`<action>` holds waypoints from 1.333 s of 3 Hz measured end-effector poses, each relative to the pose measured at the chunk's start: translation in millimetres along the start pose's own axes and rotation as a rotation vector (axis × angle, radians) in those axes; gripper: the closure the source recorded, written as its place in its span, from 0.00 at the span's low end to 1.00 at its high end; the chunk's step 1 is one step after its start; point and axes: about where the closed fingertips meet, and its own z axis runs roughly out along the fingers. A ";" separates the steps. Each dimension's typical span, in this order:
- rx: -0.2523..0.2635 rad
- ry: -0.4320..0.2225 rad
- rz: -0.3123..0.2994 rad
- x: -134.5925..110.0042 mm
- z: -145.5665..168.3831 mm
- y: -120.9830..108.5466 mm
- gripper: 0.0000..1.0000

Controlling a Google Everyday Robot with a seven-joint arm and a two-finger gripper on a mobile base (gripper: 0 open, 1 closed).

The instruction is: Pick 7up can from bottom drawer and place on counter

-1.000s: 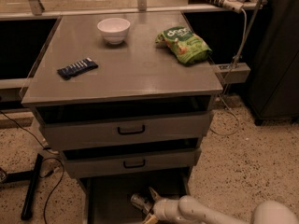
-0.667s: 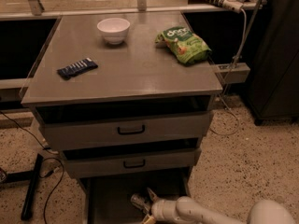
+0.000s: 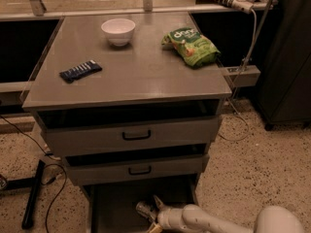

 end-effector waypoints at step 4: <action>0.000 0.000 0.000 0.0 0.1 0.1 0.88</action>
Offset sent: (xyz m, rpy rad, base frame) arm 0.0000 0.0000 0.0000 0.0000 0.0000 0.0000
